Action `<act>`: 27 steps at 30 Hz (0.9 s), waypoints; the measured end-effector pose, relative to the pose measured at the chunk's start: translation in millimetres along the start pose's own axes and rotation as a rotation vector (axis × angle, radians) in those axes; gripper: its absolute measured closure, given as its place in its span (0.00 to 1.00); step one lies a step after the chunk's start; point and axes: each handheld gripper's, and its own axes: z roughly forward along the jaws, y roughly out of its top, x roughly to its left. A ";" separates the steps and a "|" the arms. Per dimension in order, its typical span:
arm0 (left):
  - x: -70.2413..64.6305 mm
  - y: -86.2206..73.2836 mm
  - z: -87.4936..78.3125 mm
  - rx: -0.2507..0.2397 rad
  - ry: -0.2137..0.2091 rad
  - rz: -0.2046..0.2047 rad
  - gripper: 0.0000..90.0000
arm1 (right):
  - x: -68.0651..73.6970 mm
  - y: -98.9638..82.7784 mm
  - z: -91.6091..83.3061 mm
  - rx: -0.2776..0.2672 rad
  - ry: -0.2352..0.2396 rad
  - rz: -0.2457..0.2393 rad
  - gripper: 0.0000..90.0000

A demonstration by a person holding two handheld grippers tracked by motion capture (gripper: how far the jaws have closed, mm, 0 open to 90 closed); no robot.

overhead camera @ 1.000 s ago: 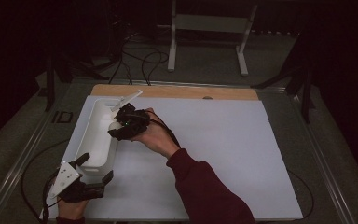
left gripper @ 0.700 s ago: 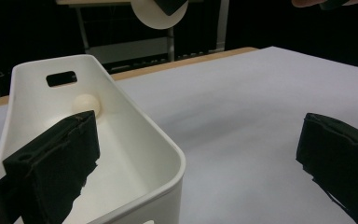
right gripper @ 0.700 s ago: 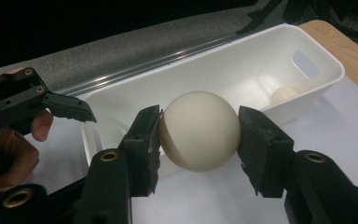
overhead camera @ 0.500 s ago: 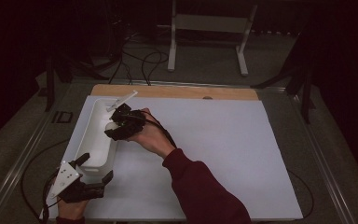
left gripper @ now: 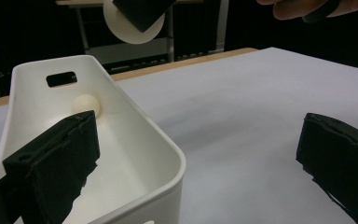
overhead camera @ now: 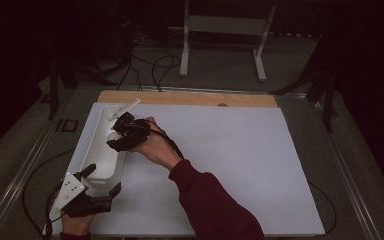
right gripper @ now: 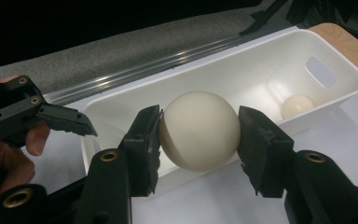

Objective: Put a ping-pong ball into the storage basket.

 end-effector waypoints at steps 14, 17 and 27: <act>0.6 -0.1 -0.4 -0.003 -0.001 -0.004 0.00 | 5.6 4.7 14.1 0.002 0.015 -0.004 0.56; 1.1 -0.1 -0.8 -0.003 -0.001 -0.004 0.00 | 8.3 6.0 17.3 0.007 0.019 -0.010 0.56; 1.5 -0.1 -1.1 -0.004 -0.001 -0.004 0.00 | 12.9 10.2 23.9 0.009 0.032 -0.006 0.53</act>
